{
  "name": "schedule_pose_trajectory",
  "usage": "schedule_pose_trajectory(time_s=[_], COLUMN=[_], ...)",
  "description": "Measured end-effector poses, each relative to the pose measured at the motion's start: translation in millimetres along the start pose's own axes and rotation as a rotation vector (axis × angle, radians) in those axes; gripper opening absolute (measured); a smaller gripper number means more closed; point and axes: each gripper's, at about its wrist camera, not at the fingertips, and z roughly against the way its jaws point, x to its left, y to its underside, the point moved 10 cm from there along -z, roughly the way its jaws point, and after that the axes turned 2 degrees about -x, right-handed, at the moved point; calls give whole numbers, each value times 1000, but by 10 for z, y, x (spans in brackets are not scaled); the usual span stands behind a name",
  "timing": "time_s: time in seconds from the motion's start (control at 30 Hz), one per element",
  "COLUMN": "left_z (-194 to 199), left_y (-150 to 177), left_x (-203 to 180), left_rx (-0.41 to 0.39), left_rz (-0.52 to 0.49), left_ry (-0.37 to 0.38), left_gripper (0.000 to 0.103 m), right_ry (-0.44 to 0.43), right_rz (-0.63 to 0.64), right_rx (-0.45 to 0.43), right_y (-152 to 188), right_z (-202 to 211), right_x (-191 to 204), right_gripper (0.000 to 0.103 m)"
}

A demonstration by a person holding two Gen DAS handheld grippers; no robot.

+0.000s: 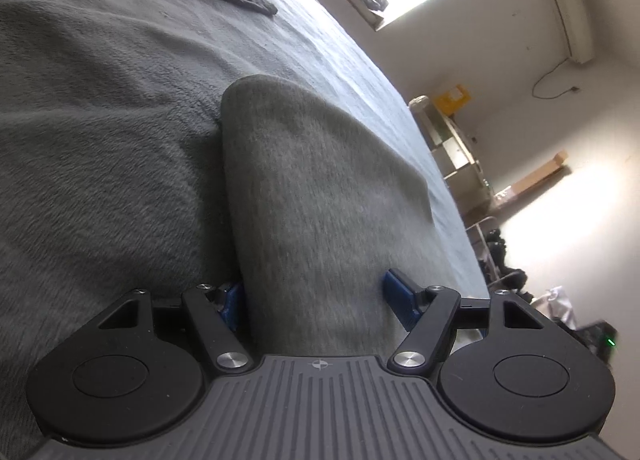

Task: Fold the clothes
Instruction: 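Grasp the folded grey sweatshirt at its sides with both grippers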

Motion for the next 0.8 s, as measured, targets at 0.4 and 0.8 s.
schedule_pose_trajectory(time_s=[0.4, 0.8], left_z=[-125, -66], left_y=[-13, -41], left_x=[-136, -132], left_rx=[-29, -31], left_rz=[-74, -78], left_ry=[99, 145], left_gripper=[74, 73], right_ry=[-195, -325], right_rz=[-205, -134], right_rx=[302, 373], right_y=[26, -158], right_z=[-650, -1094], right_x=[-133, 71], right_gripper=[80, 79])
